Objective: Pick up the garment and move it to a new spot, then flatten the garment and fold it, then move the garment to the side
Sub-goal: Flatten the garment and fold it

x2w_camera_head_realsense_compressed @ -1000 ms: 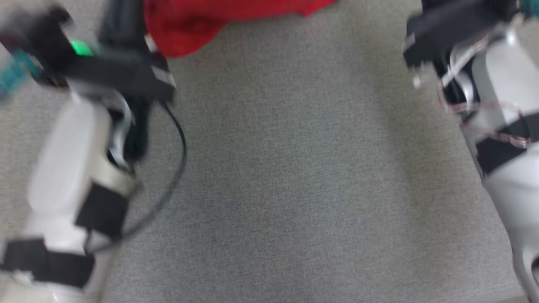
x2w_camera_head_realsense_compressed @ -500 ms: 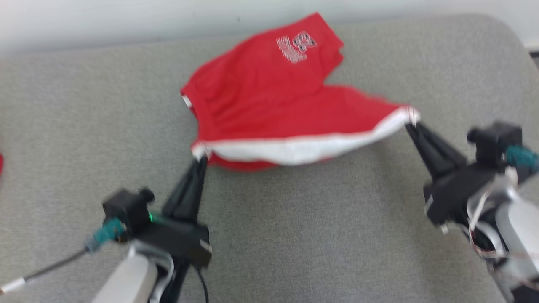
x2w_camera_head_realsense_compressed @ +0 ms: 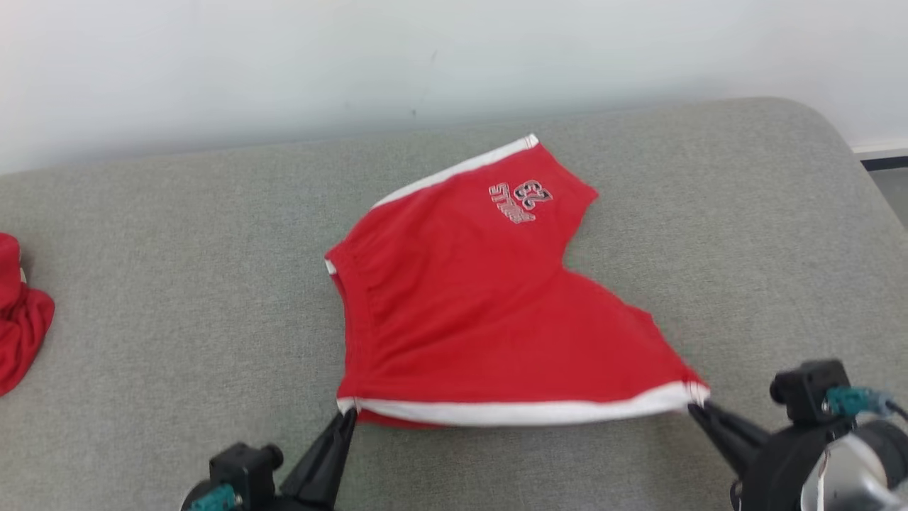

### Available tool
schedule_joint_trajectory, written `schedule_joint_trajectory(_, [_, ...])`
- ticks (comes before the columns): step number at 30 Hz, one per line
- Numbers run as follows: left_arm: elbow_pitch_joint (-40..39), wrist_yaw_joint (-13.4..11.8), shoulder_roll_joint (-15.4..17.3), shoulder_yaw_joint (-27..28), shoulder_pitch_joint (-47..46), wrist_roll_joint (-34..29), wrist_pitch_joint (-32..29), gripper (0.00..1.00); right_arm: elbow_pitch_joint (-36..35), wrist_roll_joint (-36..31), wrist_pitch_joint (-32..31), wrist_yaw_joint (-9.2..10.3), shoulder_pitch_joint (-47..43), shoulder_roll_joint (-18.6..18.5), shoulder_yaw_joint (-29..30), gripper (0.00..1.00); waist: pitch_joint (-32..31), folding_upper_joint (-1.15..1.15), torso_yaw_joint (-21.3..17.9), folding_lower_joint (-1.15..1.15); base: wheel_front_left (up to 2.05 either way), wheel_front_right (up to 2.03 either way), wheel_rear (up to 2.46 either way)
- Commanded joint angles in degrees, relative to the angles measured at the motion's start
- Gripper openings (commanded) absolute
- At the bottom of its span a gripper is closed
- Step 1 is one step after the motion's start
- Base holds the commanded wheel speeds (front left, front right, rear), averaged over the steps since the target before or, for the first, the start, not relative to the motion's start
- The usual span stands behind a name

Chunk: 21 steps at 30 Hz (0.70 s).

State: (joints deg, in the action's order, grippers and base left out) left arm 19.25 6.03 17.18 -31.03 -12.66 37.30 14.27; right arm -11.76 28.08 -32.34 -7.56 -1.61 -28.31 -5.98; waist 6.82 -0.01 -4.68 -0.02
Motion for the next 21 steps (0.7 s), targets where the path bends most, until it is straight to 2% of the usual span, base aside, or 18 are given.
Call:
schedule_joint_trajectory(1, [-0.6, -0.6, 1.0, -0.6, 2.2, -0.8, -0.9, 0.00, -1.5, 1.0, -2.5, 0.14, -3.4, 0.8, 0.9, 0.00, -0.4, 0.01, -0.4, 0.02, 0.00, 0.00, 0.00])
schedule_joint_trajectory(13, [-6.6, -3.6, 6.6, -2.4, 10.5, -1.2, -6.7, 0.00, -8.1, 4.7, -11.3, 0.15, -15.4, 4.5, 7.1, 0.00, -0.3, 0.01, -0.5, 0.02, 0.00, 0.00, 0.00])
schedule_joint_trajectory(18, [-11.5, -4.4, 6.4, -1.5, 11.6, 0.2, -5.7, 0.00, -11.7, 3.3, -8.9, 0.15, -14.4, 4.1, 9.5, 0.00, -0.4, 0.01, -0.3, 0.02, 0.00, 0.00, 0.00])
schedule_joint_trajectory(21, [-13.2, -4.2, 5.3, -1.4, 9.9, 0.7, -5.2, 0.00, -11.6, 3.3, -7.0, 0.14, -11.1, 3.0, 8.5, 0.00, -0.5, 0.01, -0.1, 0.02, 0.00, 0.00, 0.00])
